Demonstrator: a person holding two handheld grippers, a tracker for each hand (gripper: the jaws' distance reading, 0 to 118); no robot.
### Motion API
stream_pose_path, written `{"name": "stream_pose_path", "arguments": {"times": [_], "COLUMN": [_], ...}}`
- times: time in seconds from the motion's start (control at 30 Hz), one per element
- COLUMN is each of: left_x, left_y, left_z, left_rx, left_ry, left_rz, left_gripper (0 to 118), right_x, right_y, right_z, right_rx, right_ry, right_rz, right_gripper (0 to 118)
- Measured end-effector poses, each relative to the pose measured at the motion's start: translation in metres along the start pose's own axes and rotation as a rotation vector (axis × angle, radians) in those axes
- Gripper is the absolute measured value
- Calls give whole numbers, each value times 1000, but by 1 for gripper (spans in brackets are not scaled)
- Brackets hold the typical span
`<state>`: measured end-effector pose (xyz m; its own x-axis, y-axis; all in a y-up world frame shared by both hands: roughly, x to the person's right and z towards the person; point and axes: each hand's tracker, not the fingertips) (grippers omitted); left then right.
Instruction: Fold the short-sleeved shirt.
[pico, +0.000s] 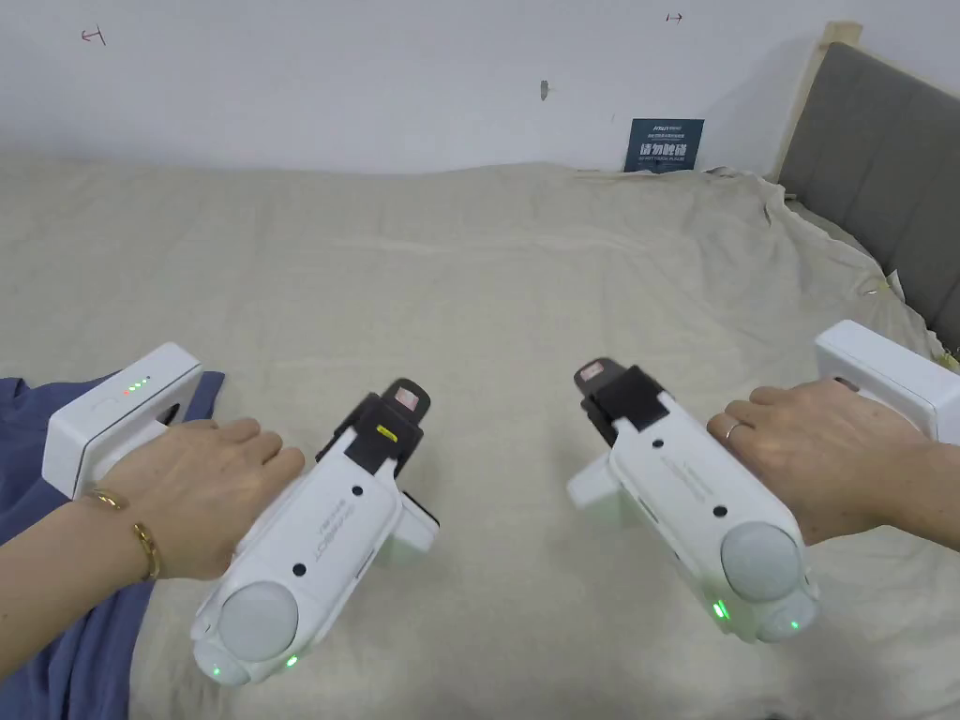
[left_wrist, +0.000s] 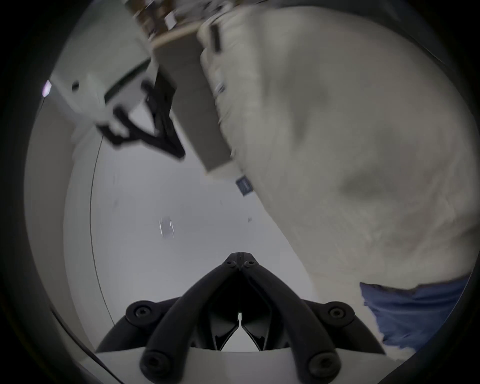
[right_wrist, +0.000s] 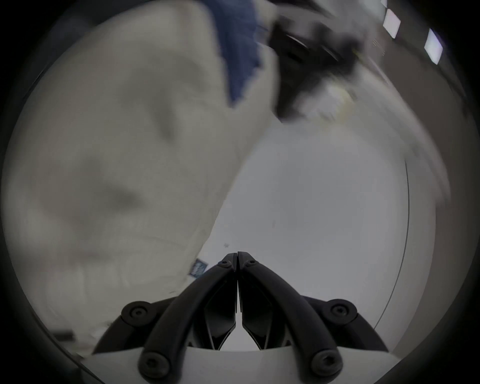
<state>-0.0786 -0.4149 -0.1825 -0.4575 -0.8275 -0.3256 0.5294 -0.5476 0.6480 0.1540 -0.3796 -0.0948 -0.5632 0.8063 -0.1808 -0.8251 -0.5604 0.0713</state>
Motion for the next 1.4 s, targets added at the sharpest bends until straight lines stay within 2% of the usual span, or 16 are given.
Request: {"name": "stream_pose_path", "arguments": {"times": [0.07, 0.1, 0.17, 0.23, 0.3, 0.37, 0.4, 0.43, 0.47, 0.5, 0.57, 0.7, 0.8, 0.9, 1.0, 1.4], "left_x": [-3, -9, -27, -56, -83, -91, -90, -89, -83, -76, -67, -50, -44, -41, -41, -44], "left_y": [-2, -2, -11, -25, -50, -71, -79, -84, -86, -85, -79, -67, -64, -59, -56, -54], "left_z": [6, 7, 4, 4, 4, 9, 10, 11, 13, 14, 14, 14, 15, 14, 13, 11], "left_rx": [2, -24, -134, -233, -372, -427, -455, -477, -484, -508, -545, -565, -566, -582, -580, -569], "left_ry": [21, 15, 16, 42, 137, 254, 300, 336, 382, 429, 438, 405, 376, 354, 334, 314], "left_rz": [74, 154, 448, 887, 1349, 1715, 1862, 1968, 2046, 2093, 2162, 2171, 2187, 2140, 2135, 2126], "left_gripper": [0, 0, 0, 0, 0, 0, 0, 0, 0, 0, 0, 0, 0, 0, 0, 0], "right_x": [3, 8, 24, 53, 77, 77, 74, 69, 63, 58, 48, 33, 25, 20, 30, 30], "right_y": [5, 5, 0, -13, -47, -72, -81, -84, -85, -82, -77, -58, -51, -49, -42, -49], "right_z": [6, 7, 6, 1, 3, 9, 12, 15, 18, 20, 23, 22, 21, 21, 24, 24], "right_rx": [35, 11, -53, -163, -226, -250, -255, -263, -282, -313, -356, -400, -395, -404, -397, -378], "right_ry": [9, 8, 11, 63, 59, -13, -84, -138, -201, -255, -314, -276, -211, -198, -193, -201], "right_rz": [-21, -119, -352, -759, -1364, -1770, -1918, -2028, -2119, -2171, -2234, -2162, -2162, -2152, -2153, -2135], "right_gripper": [0, 0, 0, 0, 0, 0, 0, 0, 0, 0, 0, 0, 0, 0, 0, 0]}}
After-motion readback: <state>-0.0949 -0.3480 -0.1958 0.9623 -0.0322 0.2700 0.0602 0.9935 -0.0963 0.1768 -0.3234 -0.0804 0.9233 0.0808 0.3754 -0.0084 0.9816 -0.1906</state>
